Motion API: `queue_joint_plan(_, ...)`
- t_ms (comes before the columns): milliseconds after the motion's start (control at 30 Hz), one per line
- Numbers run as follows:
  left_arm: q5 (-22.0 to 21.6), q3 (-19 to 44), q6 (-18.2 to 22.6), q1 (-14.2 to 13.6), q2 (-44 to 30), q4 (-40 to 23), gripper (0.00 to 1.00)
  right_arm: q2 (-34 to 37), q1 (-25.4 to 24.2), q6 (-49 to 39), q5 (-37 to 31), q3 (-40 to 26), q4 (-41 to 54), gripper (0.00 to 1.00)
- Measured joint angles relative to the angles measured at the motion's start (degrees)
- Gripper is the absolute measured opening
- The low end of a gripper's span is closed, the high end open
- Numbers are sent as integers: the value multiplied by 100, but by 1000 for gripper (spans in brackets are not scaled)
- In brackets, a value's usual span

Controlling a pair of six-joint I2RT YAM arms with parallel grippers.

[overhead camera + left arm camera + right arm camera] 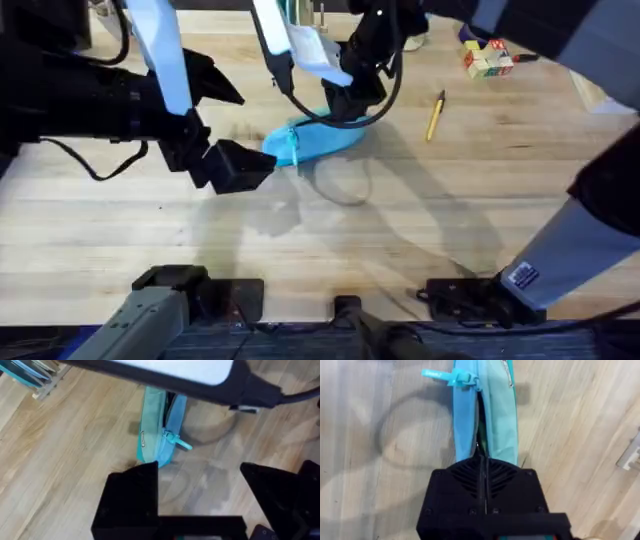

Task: Unzip the bag, pick up the pens from the table one at a time and place them inside, then zip the bag closed.

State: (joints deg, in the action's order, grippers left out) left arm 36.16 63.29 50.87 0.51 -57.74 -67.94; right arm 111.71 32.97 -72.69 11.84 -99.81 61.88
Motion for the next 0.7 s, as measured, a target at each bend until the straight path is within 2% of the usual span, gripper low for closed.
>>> queue_joint_plan(400, 0, 0, 0, 0, 0, 0, 993, 576, 0, -8, 14, 0, -604, 32)
queue_joint_plan(700, 0, 0, 0, 0, 0, 0, 993, 815, -26, -26, 89, -74, -638, 31)
